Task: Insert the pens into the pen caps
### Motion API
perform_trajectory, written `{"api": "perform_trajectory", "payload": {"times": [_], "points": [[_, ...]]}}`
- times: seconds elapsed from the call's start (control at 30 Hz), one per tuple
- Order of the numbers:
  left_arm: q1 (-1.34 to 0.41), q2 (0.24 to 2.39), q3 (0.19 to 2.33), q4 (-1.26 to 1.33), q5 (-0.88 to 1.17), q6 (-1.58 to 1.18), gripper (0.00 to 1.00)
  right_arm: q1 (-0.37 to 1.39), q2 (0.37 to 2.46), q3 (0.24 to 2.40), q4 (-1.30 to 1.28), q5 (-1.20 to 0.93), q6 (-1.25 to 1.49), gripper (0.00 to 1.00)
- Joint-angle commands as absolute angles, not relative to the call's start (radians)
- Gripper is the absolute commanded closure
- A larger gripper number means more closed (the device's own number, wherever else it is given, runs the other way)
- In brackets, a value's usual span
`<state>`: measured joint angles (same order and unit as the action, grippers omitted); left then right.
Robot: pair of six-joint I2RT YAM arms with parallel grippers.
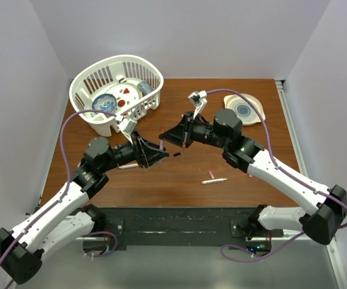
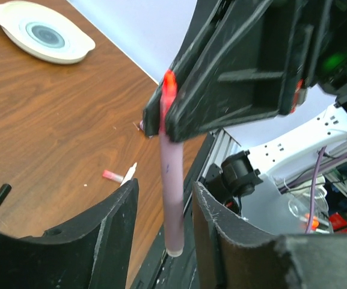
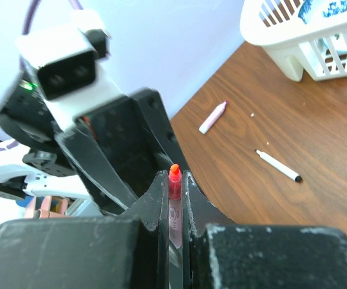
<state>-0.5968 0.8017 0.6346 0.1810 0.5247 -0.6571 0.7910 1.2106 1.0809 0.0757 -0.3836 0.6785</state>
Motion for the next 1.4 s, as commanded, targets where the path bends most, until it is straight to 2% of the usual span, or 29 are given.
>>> {"api": "perform_trajectory", "payload": {"times": [0.0,0.13,0.23,0.27,0.33,0.37,0.43,0.47,0.5,0.63,0.83,1.03,1.2,1.37], "points": [[-0.600,0.796,0.627,0.183,0.575,-0.617,0.58,0.788,1.221,1.141,0.115,-0.376,0.678,1.00],[-0.600,0.798,0.627,0.183,0.581,-0.606,0.60,0.788,1.221,1.140,0.112,-0.371,0.673,1.00],[-0.600,0.802,0.629,0.181,0.589,-0.601,0.68,0.788,1.221,1.138,0.106,-0.371,0.672,1.00],[-0.600,0.801,0.629,0.181,0.588,-0.600,0.81,0.788,1.221,1.138,0.106,-0.373,0.670,1.00],[-0.600,0.799,0.634,0.179,0.583,-0.598,0.96,0.788,1.227,1.137,0.106,-0.383,0.669,1.00],[-0.600,0.801,0.637,0.178,0.583,-0.598,1.00,0.787,1.229,1.138,0.103,-0.399,0.669,0.99],[-0.600,0.807,0.644,0.163,0.578,-0.589,1.00,0.788,1.226,1.140,0.091,-0.405,0.673,0.87],[-0.598,0.810,0.649,0.149,0.571,-0.584,1.00,0.788,1.221,1.134,0.074,-0.400,0.672,0.68],[-0.600,0.811,0.661,0.137,0.555,-0.575,1.00,0.788,1.215,1.128,0.066,-0.397,0.673,0.61],[-0.600,0.801,0.710,0.001,0.477,-0.476,1.00,0.788,1.148,1.111,-0.083,-0.371,0.641,0.45],[-0.600,0.795,0.819,-0.323,0.203,-0.295,1.00,0.788,1.065,1.036,-0.381,-0.169,0.565,0.44],[-0.600,0.743,0.773,-0.365,0.049,-0.244,1.00,0.773,1.172,1.057,-0.671,0.240,0.523,0.47],[-0.600,0.654,0.712,-0.345,0.003,-0.241,1.00,0.706,1.359,1.078,-0.753,0.288,0.506,0.50],[-0.600,0.598,0.698,-0.334,-0.021,-0.232,1.00,0.621,1.424,1.032,-0.753,0.221,0.511,0.56]]}}
